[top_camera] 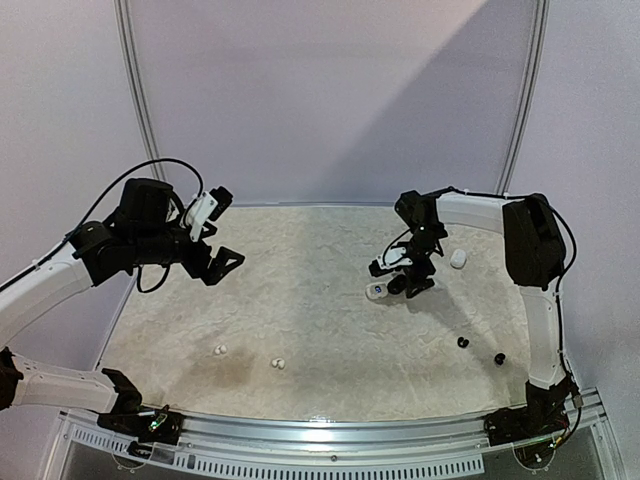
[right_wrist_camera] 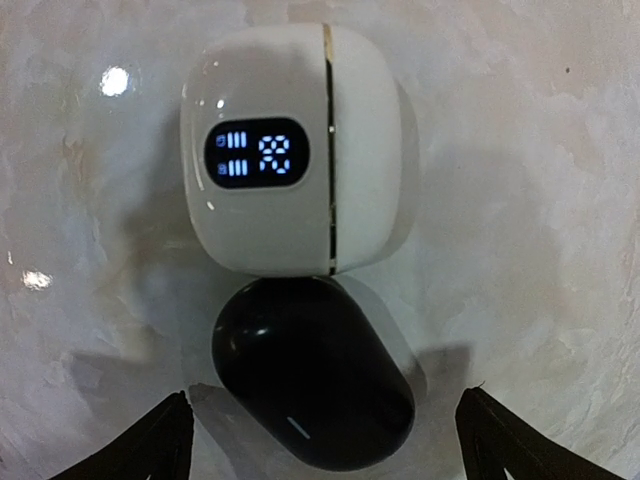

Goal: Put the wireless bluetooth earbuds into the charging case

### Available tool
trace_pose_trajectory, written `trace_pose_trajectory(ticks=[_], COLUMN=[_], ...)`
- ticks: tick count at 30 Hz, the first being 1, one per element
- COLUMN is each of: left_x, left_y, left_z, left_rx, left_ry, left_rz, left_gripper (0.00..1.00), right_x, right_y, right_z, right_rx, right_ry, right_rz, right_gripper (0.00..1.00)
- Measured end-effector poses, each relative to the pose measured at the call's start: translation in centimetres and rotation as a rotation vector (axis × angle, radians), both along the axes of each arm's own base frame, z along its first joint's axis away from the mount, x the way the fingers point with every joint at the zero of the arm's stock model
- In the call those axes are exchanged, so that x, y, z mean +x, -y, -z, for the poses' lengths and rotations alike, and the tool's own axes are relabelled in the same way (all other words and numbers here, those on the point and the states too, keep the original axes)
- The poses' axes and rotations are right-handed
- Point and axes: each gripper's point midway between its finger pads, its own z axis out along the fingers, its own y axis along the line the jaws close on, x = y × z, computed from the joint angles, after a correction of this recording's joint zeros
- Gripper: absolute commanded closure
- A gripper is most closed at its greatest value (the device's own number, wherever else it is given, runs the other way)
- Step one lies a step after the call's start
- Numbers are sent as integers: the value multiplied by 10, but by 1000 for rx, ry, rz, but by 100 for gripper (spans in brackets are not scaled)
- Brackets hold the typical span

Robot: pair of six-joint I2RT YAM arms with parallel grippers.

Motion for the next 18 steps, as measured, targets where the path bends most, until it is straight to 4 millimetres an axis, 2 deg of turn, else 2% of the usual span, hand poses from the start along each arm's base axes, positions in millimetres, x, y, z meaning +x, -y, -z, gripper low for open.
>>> trace_pose_trajectory(ticks=[4,7,14,18], left_x=[-1,-1,-1,-1], left_y=[0,0,0,1], left_z=[1,1,1,1], left_rx=[0,1,5,7], left_ry=[-4,-3,-1,-1], left_rz=[4,5,8,9], left_gripper=[2,2,2,2], right_x=[3,1,-8,-11], right_y=[-2,-2,-3,-6], right_z=[0,2,6,8], right_rx=[9,8,16,32], right_ry=[13,1,-44,-58], right_rz=[-14,-20,-22,-15], right_gripper=[25,27,40,52])
